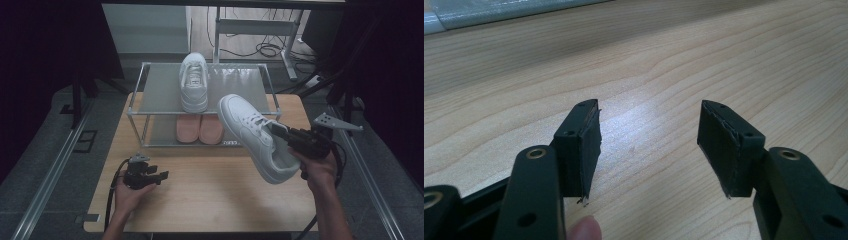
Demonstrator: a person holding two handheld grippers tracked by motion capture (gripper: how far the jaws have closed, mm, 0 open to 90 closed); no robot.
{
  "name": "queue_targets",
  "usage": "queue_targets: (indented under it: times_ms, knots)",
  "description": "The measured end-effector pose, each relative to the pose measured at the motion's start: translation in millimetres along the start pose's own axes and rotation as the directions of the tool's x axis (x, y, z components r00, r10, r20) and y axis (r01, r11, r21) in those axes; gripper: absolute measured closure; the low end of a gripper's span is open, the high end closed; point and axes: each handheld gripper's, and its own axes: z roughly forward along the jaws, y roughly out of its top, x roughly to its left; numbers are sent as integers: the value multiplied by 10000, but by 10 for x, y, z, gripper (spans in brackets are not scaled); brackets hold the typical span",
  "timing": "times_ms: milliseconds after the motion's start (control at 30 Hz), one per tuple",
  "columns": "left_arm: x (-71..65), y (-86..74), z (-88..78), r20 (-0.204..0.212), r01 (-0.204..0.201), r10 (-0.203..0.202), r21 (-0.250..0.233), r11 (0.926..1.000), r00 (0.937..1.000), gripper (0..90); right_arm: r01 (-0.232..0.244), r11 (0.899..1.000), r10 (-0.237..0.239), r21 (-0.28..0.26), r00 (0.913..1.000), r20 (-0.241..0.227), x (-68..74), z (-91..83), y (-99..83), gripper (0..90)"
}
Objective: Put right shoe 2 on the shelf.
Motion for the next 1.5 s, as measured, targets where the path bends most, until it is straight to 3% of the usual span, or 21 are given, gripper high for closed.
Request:
queue_targets:
  times_ms: [400, 667, 1100, 1500]
  knots:
    - [19, -4, -9, -32, 22, -23, -43, 10000, 10000, 426, -206, 9998, 204, 15, 9979, 613, -138, 290, 310, 818]
    - [29, -4, -15, -6, 35, -35, -58, 10000, 10000, 426, -611, 9981, 612, -45, 9921, 1097, -255, 503, 483, 817]
    - [45, -4, -27, -19, 37, -37, -68, 10000, 10000, 426, -839, 9962, 864, -216, 9772, 1940, -279, 834, 779, 816]
    - [46, -4, -24, 14, 29, -29, -59, 10000, 10000, 426, -1337, 9910, 1307, -77, 9532, 2725, -281, 1292, 1012, 810]
